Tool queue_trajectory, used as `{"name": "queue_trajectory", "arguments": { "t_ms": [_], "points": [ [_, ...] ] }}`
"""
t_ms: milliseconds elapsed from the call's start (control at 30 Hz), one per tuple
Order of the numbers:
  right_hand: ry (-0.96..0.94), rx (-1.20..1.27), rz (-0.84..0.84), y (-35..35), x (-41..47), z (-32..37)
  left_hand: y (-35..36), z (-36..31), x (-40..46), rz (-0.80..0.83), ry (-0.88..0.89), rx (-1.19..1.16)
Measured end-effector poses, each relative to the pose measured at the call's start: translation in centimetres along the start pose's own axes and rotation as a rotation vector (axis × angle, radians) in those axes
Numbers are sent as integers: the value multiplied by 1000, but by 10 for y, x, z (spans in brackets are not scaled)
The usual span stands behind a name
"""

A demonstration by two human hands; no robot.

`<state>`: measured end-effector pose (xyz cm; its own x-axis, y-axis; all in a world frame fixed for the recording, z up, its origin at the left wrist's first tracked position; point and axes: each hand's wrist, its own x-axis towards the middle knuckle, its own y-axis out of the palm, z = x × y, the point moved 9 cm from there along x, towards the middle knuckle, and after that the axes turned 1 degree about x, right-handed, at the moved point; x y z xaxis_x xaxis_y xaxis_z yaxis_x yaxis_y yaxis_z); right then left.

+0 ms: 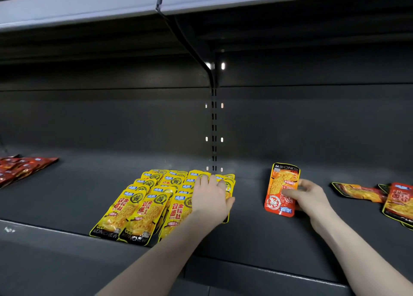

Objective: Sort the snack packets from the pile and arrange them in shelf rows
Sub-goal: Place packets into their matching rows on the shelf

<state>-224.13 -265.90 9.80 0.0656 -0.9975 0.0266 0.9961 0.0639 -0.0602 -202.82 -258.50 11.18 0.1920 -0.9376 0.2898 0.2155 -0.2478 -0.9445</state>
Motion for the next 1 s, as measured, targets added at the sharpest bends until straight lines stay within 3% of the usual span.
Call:
{"name": "queue_trajectory", "arguments": {
  "t_ms": [267,467,700,800,1000],
  "points": [
    [-8,-34,-3,-1,3,-1,13,-7,6,47,76,11],
    [-31,-62,20,1,0,1,13,-6,7,-20,83,-21],
    [-28,22,171,20,-8,3,-16,-2,3,-202,110,-122],
    [-21,92,244,31,-13,5,-36,16,-2,-312,74,-125],
    [-71,123,322,55,-21,22,-48,68,-17,-307,-73,-115]
  ]
}}
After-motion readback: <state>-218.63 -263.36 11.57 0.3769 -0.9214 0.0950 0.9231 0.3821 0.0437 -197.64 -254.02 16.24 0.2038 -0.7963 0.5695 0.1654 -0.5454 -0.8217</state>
